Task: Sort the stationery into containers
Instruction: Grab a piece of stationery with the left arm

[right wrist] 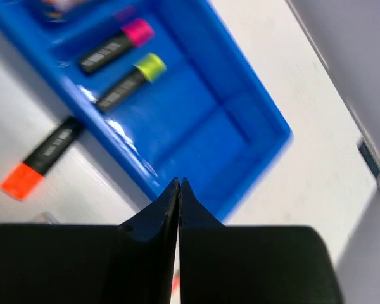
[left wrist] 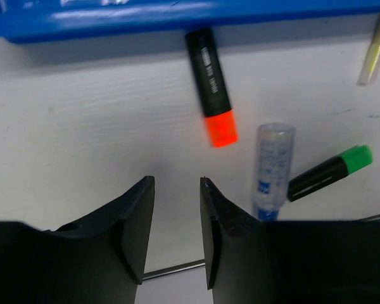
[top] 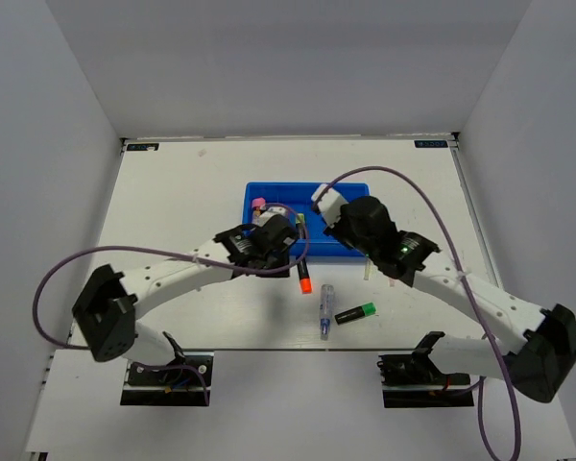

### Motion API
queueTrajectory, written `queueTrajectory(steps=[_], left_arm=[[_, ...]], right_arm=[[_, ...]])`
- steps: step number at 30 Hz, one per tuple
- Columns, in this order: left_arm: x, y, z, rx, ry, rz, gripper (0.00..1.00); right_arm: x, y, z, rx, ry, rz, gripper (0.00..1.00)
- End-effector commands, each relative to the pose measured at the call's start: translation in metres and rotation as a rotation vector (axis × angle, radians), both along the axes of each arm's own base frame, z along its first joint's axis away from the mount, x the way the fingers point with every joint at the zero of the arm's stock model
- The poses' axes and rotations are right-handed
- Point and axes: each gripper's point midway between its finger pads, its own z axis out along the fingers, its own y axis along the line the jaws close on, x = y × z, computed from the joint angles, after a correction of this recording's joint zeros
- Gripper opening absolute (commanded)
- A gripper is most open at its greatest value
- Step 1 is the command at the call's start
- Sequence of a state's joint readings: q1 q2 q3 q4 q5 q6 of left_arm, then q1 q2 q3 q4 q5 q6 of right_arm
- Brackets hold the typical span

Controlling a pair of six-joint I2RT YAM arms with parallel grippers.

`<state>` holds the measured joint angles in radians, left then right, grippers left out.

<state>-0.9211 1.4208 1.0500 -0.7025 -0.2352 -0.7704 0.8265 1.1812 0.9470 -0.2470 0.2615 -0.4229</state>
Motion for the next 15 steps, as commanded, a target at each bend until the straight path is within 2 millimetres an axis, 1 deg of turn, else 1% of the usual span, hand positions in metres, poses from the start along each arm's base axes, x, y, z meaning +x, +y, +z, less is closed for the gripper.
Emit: queueTrajectory(steps=[1, 2, 3, 4, 5, 6, 7, 8, 9, 10, 11, 12, 13, 15], left_arm=[[0.015, -0.02, 0.019, 0.018, -0.057, 0.079, 0.46], [0.018, -0.024, 0.011, 0.044, -0.049, 0.095, 0.49], [0.02, -0.038, 0.013, 0.038, -0.047, 0.11, 0.55], [0.02, -0.039, 0.002, 0.073, -0.028, 0.122, 0.58], [0.021, -0.041, -0.001, 0.074, -0.021, 0.169, 0.58], [0.026, -0.049, -0.001, 0.071, -0.02, 0.178, 0.6], [0.025, -0.053, -0.011, 0.086, -0.004, 0.179, 0.63], [0.025, -0.056, -0.014, 0.081, 0.007, 0.202, 0.63], [0.028, -0.061, -0.014, 0.075, 0.005, 0.212, 0.64], [0.027, -0.064, -0.023, 0.091, 0.018, 0.212, 0.64], [0.028, -0.066, -0.025, 0.086, 0.02, 0.235, 0.64], [0.029, -0.067, -0.032, 0.099, 0.027, 0.241, 0.64], [0.03, -0.068, -0.033, 0.096, 0.03, 0.25, 0.64], [0.03, -0.068, -0.041, 0.107, 0.035, 0.259, 0.64]], right_arm=[[0.004, -0.056, 0.017, -0.008, 0.008, -0.253, 0.0], [0.008, -0.068, 0.021, 0.01, -0.002, -0.327, 0.0], [0.01, -0.077, 0.021, 0.012, 0.001, -0.364, 0.0], [0.008, -0.084, 0.019, 0.001, 0.005, -0.383, 0.0], [0.008, -0.096, 0.011, -0.022, 0.002, -0.427, 0.02], [0.009, -0.105, 0.009, -0.014, 0.007, -0.463, 0.09], [0.008, -0.109, 0.005, -0.014, 0.013, -0.474, 0.28], [0.004, -0.114, -0.011, -0.032, 0.04, -0.481, 0.3], [0.004, -0.122, -0.008, 0.013, 0.038, -0.517, 0.3], [0.003, -0.121, -0.009, 0.034, 0.041, -0.512, 0.3], [0.0, -0.126, -0.022, 0.035, 0.067, -0.524, 0.24], [-0.002, -0.129, -0.02, 0.064, 0.061, -0.536, 0.22], [-0.005, -0.131, -0.029, 0.056, 0.08, -0.538, 0.22], [-0.004, -0.134, -0.031, 0.079, 0.083, -0.545, 0.2]])
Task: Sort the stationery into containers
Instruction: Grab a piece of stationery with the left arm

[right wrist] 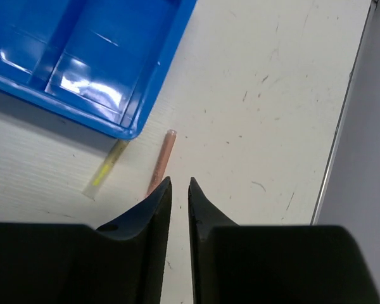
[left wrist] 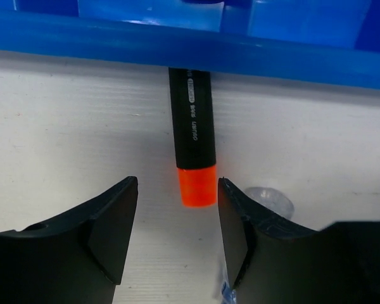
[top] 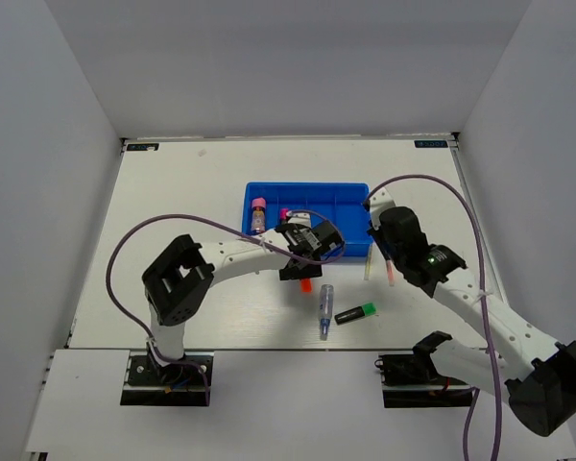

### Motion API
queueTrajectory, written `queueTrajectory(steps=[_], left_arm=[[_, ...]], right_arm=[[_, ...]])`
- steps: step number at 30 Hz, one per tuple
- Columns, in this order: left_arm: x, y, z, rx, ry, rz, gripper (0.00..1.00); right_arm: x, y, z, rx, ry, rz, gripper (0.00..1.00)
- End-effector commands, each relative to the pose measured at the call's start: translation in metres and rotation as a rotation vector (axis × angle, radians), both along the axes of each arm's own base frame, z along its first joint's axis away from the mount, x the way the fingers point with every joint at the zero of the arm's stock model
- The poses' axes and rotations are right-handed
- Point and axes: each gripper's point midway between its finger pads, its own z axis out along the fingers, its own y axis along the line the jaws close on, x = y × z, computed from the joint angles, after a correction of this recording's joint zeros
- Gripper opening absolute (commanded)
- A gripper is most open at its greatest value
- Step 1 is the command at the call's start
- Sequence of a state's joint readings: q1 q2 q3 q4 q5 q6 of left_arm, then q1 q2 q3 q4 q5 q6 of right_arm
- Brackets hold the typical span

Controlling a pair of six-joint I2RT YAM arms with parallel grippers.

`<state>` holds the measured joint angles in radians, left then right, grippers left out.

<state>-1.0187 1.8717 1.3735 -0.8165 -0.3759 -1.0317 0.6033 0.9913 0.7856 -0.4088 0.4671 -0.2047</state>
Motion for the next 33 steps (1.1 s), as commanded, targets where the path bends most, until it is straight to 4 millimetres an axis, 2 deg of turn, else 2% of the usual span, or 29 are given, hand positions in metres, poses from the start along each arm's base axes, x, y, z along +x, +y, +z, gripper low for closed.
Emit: queueTrajectory(steps=[1, 5, 11, 17, 23, 24, 27, 28, 30, 31, 32, 33], left_arm=[[0.01, -0.007, 0.014, -0.034, -0.044, 0.075, 0.64], [0.015, -0.01, -0.003, -0.011, -0.031, 0.086, 0.64], [0.022, -0.017, -0.015, -0.011, -0.018, 0.094, 0.64], [0.018, -0.009, -0.031, 0.038, 0.006, 0.098, 0.62], [0.009, -0.002, -0.043, 0.062, 0.022, 0.107, 0.52], [0.006, -0.003, -0.045, 0.064, 0.027, 0.101, 0.44], [0.0, -0.001, -0.049, 0.074, 0.043, 0.096, 0.31], [-0.002, -0.001, -0.048, 0.07, 0.047, 0.093, 0.22], [-0.006, -0.003, -0.043, 0.07, 0.04, 0.072, 0.16], [-0.008, -0.008, -0.03, 0.053, 0.021, 0.051, 0.11], [-0.008, -0.007, -0.026, 0.065, 0.012, 0.029, 0.1], [-0.005, -0.009, -0.013, 0.05, -0.007, 0.022, 0.08]], right_arm=[[0.001, -0.006, 0.003, 0.077, -0.024, -0.056, 0.18], [0.0, -0.006, 0.002, 0.103, -0.021, -0.046, 0.16], [-0.002, -0.006, 0.0, 0.126, -0.015, -0.041, 0.14], [-0.003, -0.008, 0.004, 0.14, -0.03, -0.044, 0.14], [-0.003, -0.008, 0.007, 0.159, -0.038, -0.04, 0.13], [-0.003, -0.009, 0.006, 0.159, -0.036, -0.047, 0.13], [-0.003, -0.009, 0.007, 0.164, -0.038, -0.047, 0.13], [-0.004, -0.009, 0.005, 0.163, -0.034, -0.046, 0.16], [-0.004, -0.01, 0.005, 0.159, -0.033, -0.046, 0.3], [-0.005, -0.01, 0.005, 0.155, -0.032, -0.042, 0.45], [-0.004, -0.011, 0.004, 0.153, -0.032, -0.042, 0.52], [-0.004, -0.011, 0.005, 0.154, -0.035, -0.039, 0.57]])
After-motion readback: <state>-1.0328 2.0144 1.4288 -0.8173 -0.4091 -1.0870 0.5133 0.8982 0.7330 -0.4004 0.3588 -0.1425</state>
